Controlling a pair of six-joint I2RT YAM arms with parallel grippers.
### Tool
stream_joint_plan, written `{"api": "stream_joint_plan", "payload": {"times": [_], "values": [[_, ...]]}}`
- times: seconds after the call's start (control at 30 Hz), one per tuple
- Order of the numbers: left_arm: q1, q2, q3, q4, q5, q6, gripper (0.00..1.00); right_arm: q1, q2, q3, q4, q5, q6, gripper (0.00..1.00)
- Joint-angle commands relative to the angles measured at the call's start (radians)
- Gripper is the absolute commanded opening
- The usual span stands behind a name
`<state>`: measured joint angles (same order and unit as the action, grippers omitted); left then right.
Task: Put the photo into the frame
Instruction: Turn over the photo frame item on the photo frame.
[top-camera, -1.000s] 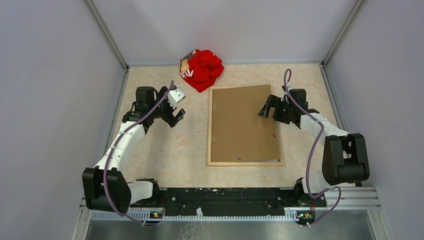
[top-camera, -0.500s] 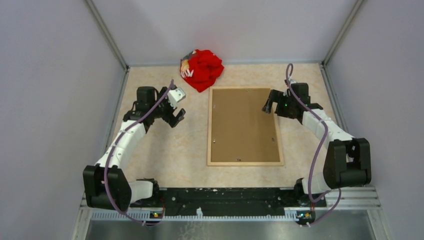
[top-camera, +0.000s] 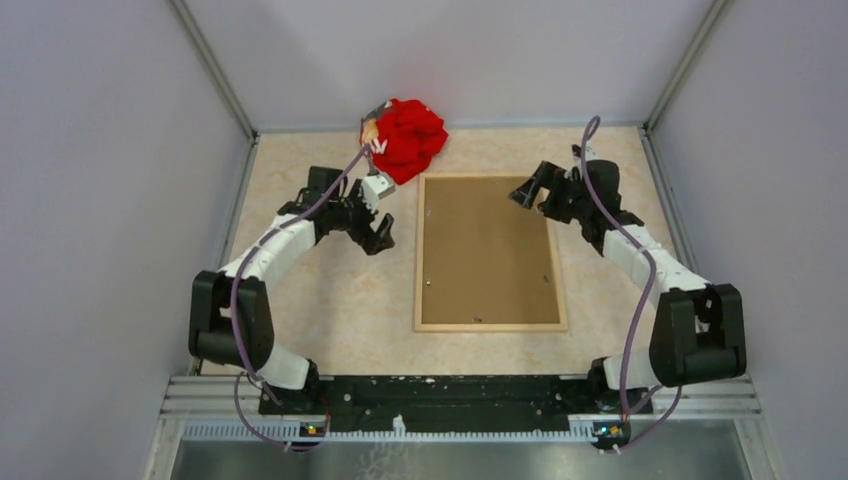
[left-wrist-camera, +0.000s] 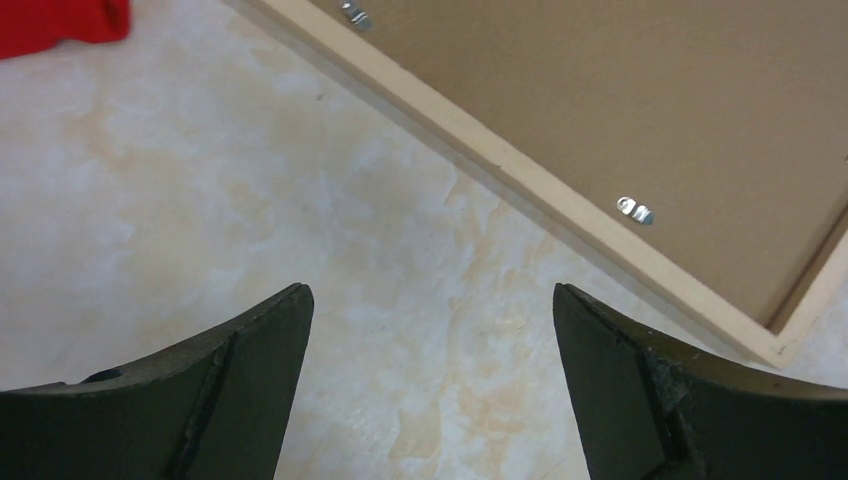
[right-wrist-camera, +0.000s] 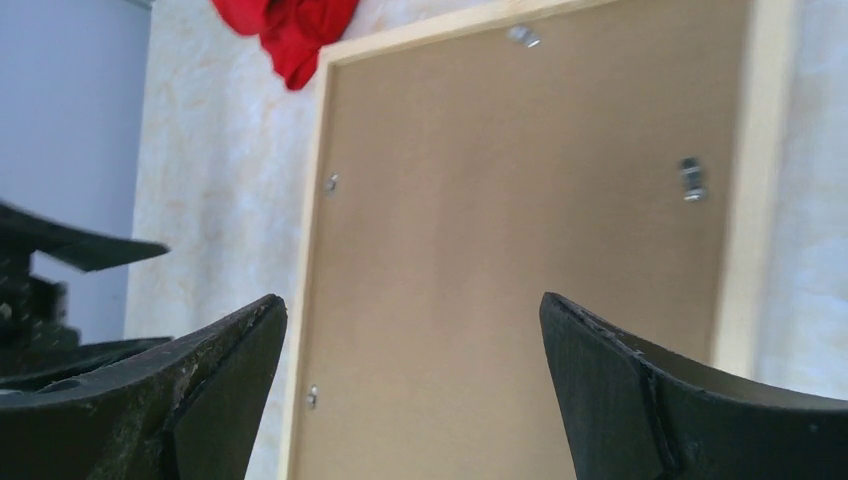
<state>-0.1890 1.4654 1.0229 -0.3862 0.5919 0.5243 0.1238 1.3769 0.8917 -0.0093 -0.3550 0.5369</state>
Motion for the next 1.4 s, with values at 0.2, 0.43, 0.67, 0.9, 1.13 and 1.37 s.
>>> {"api": "stream_joint_plan", "payload": {"times": [0.2, 0.43, 0.67, 0.9, 1.13, 1.37], "values": [[-0.068, 0.202, 0.081, 0.062, 0.161, -0.227, 0.88, 0.344, -0.030, -0.080, 0.102, 0.169, 0.084, 0.61], [-0.069, 0.165, 0.225, -0.126, 0.042, -0.104, 0.98, 0.260, -0.100, -0.237, 0.372, -0.018, 0.324, 0.70], [-0.053, -0.089, 0.085, 0.012, -0.195, -0.037, 0.98, 0.202, 0.042, -0.201, 0.571, -0.336, 0.384, 0.99], [-0.013, -0.111, 0.089, -0.043, -0.143, -0.044, 0.99, 0.106, 0.012, -0.089, 0.314, -0.284, 0.377, 0.99], [-0.012, -0.037, 0.121, -0.066, -0.139, -0.037, 0.99, 0.237, 0.114, 0.127, -0.094, -0.075, 0.091, 0.99], [-0.013, 0.038, 0.103, -0.032, -0.050, -0.051, 0.98, 0.533, 0.118, 0.266, -0.397, 0.467, 0.009, 0.99]]}}
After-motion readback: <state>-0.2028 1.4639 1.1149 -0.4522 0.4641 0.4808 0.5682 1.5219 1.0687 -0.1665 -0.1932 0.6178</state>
